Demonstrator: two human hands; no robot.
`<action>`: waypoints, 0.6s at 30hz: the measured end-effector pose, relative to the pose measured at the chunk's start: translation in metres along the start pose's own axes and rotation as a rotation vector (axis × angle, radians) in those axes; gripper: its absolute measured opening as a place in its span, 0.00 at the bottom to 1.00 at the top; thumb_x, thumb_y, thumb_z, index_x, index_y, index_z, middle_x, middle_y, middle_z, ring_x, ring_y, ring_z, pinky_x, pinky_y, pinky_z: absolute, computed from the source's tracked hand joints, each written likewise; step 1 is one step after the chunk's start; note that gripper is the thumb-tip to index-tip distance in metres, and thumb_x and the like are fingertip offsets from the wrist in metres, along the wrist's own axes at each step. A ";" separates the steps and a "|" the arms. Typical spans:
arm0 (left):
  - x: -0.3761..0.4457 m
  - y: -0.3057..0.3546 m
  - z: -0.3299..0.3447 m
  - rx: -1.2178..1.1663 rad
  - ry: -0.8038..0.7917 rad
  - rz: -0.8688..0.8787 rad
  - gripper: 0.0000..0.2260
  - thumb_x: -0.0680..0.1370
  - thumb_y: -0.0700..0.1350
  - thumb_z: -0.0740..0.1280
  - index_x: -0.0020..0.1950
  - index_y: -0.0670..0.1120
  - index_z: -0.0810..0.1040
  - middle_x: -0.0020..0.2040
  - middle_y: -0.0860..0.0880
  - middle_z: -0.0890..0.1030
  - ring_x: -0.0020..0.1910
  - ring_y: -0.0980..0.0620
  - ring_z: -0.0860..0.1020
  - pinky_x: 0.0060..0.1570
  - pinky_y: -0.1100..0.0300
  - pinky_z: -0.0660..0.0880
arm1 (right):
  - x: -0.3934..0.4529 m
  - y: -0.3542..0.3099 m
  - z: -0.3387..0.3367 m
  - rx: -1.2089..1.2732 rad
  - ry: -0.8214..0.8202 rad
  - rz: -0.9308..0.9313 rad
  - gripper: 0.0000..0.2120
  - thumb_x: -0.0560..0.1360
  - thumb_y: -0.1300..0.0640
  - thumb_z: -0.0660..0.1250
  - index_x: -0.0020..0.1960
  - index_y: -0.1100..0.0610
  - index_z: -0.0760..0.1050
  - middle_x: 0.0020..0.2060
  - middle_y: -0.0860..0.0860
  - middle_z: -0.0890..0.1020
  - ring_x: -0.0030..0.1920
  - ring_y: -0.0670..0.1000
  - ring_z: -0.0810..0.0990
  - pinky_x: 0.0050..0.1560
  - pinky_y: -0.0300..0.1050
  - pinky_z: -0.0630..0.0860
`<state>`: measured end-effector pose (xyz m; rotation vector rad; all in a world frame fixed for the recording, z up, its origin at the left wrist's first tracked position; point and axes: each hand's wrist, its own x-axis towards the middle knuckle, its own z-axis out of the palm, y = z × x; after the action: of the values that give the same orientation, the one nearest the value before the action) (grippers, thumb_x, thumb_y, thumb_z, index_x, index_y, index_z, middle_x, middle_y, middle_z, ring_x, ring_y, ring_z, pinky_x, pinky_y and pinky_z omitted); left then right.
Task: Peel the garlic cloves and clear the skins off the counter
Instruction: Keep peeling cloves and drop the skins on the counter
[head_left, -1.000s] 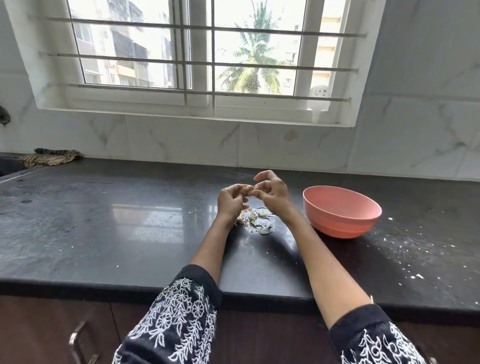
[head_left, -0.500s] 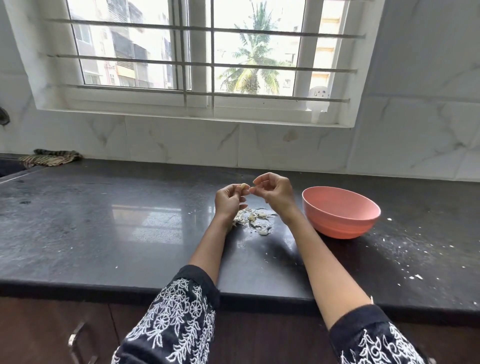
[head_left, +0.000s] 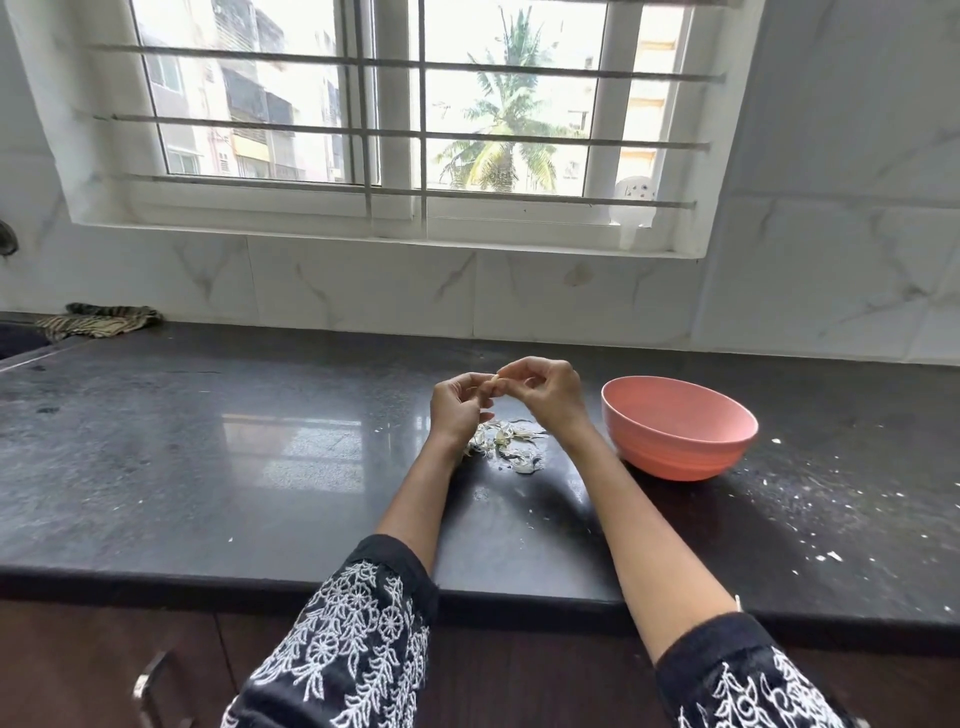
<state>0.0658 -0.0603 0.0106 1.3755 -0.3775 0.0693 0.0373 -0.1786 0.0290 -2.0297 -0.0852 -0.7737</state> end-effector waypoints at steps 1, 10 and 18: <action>0.001 -0.001 0.000 0.013 0.008 0.003 0.07 0.76 0.36 0.66 0.40 0.44 0.78 0.29 0.55 0.79 0.30 0.59 0.73 0.30 0.69 0.74 | -0.001 -0.001 -0.001 0.019 0.005 -0.004 0.04 0.66 0.58 0.76 0.39 0.54 0.82 0.34 0.48 0.83 0.35 0.44 0.79 0.37 0.38 0.74; 0.003 -0.002 -0.005 0.089 0.107 0.112 0.03 0.71 0.35 0.72 0.41 0.42 0.82 0.31 0.54 0.81 0.31 0.55 0.76 0.35 0.62 0.74 | -0.001 -0.001 -0.001 0.025 -0.016 -0.021 0.04 0.69 0.59 0.74 0.42 0.59 0.83 0.32 0.48 0.81 0.25 0.37 0.74 0.29 0.29 0.67; 0.002 -0.007 -0.006 0.374 0.124 0.279 0.05 0.71 0.42 0.74 0.44 0.43 0.85 0.40 0.47 0.85 0.38 0.54 0.82 0.44 0.56 0.79 | 0.000 0.002 -0.002 -0.078 -0.019 -0.019 0.02 0.70 0.58 0.72 0.40 0.55 0.83 0.30 0.45 0.81 0.30 0.40 0.75 0.35 0.39 0.70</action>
<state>0.0712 -0.0564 0.0039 1.6683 -0.4661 0.4734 0.0369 -0.1812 0.0279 -2.1134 -0.0858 -0.7803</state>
